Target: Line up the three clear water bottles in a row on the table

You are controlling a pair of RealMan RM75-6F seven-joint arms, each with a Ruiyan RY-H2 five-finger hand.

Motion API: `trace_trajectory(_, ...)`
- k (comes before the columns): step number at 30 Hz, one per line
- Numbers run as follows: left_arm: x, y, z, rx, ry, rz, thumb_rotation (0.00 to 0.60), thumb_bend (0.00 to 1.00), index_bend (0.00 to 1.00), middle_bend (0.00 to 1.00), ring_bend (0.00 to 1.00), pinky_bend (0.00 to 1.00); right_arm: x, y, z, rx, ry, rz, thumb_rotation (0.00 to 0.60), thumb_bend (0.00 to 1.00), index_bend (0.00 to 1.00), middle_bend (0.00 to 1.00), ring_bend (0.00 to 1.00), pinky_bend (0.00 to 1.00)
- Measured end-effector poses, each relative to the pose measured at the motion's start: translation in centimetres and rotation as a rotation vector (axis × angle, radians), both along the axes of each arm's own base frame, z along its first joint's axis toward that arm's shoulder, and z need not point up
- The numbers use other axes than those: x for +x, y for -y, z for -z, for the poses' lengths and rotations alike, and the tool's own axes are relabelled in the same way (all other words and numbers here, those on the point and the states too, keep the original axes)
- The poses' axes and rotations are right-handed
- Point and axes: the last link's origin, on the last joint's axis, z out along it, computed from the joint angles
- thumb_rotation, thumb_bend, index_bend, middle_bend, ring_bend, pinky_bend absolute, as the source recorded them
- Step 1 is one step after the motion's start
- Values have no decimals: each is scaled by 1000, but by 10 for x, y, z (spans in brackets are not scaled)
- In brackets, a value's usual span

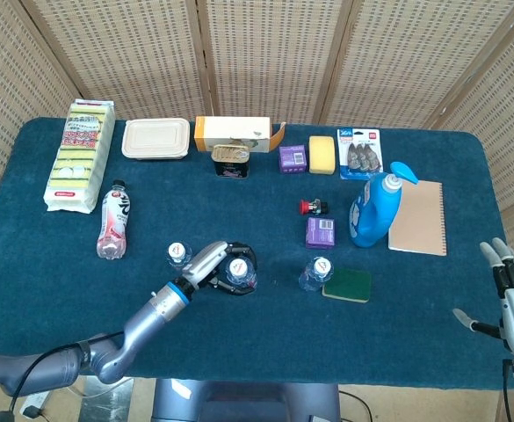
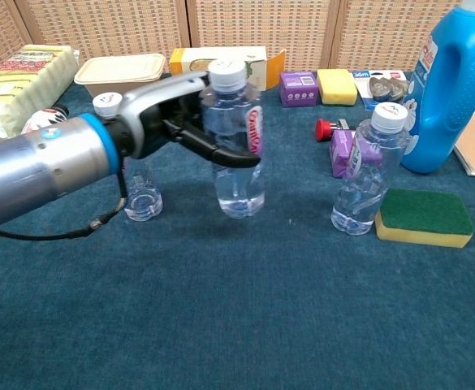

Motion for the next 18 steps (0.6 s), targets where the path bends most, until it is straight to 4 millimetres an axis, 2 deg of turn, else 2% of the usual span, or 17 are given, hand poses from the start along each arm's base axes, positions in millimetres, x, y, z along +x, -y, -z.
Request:
trace_trajectory(9,28,-20,34,-40,-20,-24,600,197,567,521,383,455,-1,3,2,13,3,8,600,0,38,0,0,0)
trace_trajectory(18,37,-20,60,-80,-38,-31,600,203,567,521,383,455,-4,8,1,17,10,18,600,0,38,0,0,0)
